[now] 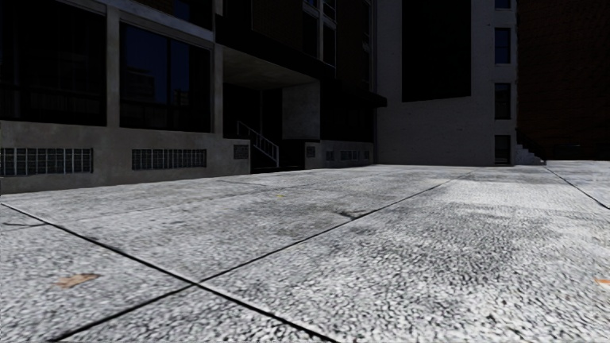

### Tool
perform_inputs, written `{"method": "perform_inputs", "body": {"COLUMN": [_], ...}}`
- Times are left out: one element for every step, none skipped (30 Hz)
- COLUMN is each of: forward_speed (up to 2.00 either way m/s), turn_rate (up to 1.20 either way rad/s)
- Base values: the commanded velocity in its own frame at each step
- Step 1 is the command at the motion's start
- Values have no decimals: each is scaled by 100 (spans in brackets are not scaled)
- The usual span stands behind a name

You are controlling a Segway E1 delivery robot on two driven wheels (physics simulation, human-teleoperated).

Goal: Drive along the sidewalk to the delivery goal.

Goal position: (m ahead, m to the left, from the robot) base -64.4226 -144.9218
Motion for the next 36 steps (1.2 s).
{"method": "perform_inputs", "body": {"forward_speed": [0, 0, 0, 0, 0, 0, 0, 0, 0, 0, 0, 0, 0, 0, 5, 14, 21, 21, 37, 59, 59, 122, 123, 123, 125, 131, 144, 144, 147, 148, 148, 149, 149, 150, 150, 155], "turn_rate": [-88, -87, -87, -87, -87, -87, -87, -87, -87, -87, -87, -87, -87, -87, -86, -82, -80, -80, -80, -79, -79, -79, -79, -79, -79, -79, -78, -78, -78, -70, -70, -58, -17, -11, -11, -9]}}
